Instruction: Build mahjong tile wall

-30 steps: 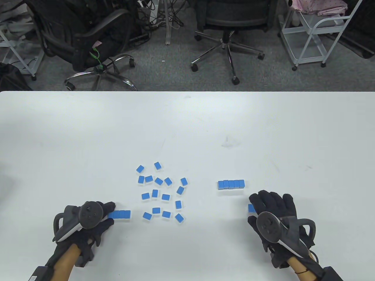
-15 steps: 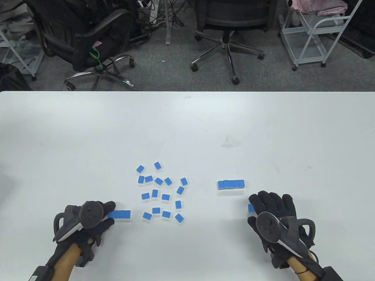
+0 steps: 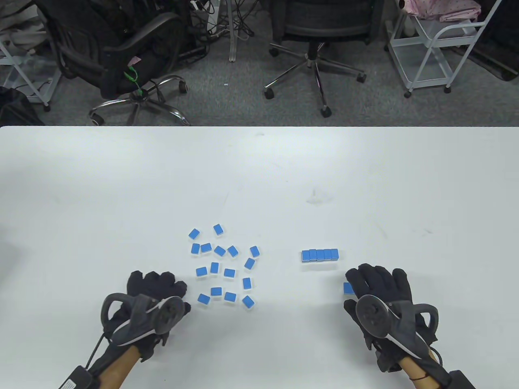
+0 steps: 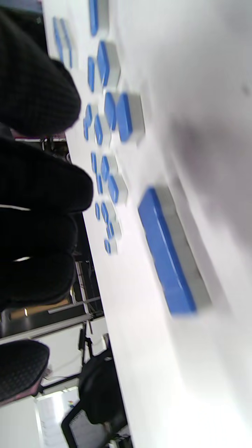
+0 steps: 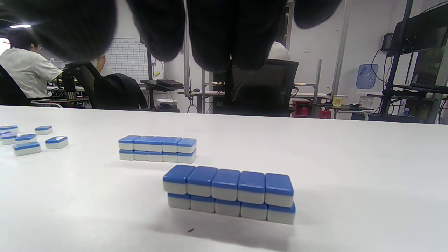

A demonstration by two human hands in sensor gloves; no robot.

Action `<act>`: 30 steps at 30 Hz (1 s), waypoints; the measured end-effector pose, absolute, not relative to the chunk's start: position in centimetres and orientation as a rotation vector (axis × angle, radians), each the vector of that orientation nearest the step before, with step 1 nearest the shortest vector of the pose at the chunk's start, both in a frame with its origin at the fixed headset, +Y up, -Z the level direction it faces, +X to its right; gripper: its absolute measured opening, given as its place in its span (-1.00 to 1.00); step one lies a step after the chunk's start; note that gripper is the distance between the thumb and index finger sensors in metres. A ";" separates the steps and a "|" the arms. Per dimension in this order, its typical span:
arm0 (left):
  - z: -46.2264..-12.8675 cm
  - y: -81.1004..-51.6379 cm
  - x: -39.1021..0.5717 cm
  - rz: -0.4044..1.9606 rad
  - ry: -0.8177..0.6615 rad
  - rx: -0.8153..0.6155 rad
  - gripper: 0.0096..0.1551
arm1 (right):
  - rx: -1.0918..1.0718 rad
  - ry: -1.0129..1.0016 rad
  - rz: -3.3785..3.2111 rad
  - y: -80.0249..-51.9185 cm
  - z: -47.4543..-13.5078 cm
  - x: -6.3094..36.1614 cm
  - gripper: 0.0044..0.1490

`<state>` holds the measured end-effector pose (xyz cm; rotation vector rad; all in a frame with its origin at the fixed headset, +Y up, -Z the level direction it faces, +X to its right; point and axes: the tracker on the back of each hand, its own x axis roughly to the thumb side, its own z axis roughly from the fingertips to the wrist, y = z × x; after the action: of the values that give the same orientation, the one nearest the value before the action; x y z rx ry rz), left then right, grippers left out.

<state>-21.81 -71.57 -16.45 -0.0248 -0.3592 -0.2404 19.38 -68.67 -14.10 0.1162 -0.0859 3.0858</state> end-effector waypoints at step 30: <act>-18.1 -74.2 -17.7 -0.361 -0.343 -0.156 -0.27 | 0.141 -0.137 3.098 -68.4 -13.6 19.2 -0.15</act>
<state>-17.71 -74.15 -18.10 -0.1559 -0.3430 -0.3605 19.24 -68.40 -13.65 0.1414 -0.1374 3.0978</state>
